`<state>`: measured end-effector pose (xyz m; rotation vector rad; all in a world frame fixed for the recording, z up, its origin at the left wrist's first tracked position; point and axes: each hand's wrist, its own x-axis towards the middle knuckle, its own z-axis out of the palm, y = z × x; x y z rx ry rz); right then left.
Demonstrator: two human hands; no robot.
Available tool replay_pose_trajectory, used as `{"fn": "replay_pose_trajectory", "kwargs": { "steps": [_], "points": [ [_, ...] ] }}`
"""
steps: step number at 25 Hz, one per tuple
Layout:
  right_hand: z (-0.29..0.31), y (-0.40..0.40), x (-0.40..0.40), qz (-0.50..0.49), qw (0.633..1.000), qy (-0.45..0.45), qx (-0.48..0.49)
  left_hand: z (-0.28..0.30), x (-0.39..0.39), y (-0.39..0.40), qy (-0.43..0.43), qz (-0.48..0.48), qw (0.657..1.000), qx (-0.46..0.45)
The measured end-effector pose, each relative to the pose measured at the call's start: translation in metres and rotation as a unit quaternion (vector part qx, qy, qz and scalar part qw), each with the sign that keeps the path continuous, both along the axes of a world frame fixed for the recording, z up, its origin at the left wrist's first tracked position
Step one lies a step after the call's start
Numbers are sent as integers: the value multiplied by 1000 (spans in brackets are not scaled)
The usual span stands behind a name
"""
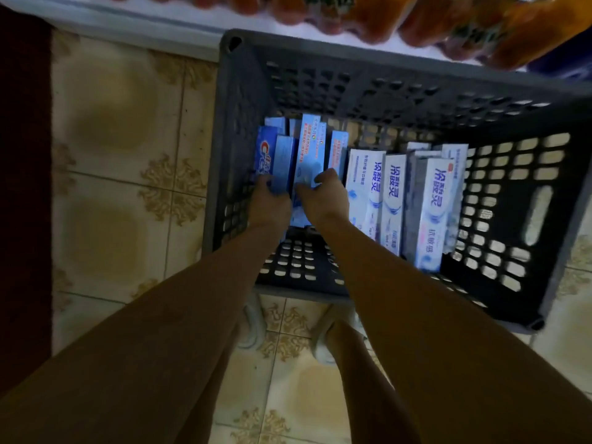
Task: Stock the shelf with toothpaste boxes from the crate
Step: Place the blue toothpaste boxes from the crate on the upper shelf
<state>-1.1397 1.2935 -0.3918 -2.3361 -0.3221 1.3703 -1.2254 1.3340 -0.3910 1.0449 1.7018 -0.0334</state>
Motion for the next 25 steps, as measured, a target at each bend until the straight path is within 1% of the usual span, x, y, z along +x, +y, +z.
{"fn": "replay_pose_trajectory", "kwargs": {
  "steps": [2,4,6,8,9,10,12,13,14,16,18,19,20,22,23,24,25],
  "points": [
    [-13,11,-8,3,1000,-22,0,1,-3,-5,-34,21,999,10],
    [-19,16,-11,-6,1000,-30,3,3,-6,-6,-49,14,999,10],
    [-21,15,-8,-20,999,-22,14,0,-9,-3,-47,15,999,-1],
    [-15,11,1,-24,1000,-3,15,-5,-11,0,-25,-4,999,-20],
    [-14,7,6,-42,999,20,16,-7,-10,1,2,-36,999,-20],
    [-14,3,11,-81,995,53,21,-10,-9,2,29,-72,997,-16],
    [-10,-6,22,-197,971,130,31,-15,-6,2,79,-139,987,-1],
    [-9,-10,27,-249,954,167,30,-18,-5,2,99,-168,981,10],
    [-7,-15,32,-272,942,194,21,-22,-4,2,119,-194,973,26],
    [-7,-24,39,-269,939,216,-1,-27,-2,0,167,-250,952,61],
    [-6,-31,43,-292,925,244,-19,-30,2,-2,231,-320,913,107],
    [-5,-35,43,-313,910,272,-24,-29,5,-2,258,-350,892,120],
    [-4,-40,43,-329,894,305,-12,-28,7,-2,270,-366,882,126],
    [-2,-46,43,-341,863,371,36,-30,7,1,257,-371,883,127],
    [-3,-48,43,-339,855,390,49,-28,5,1,233,-364,893,126],
    [-2,-49,42,-335,854,395,52,-26,1,1,200,-346,907,130],
    [0,-48,41,-333,854,397,46,-21,-2,1,150,-315,928,131]
  ]
}}
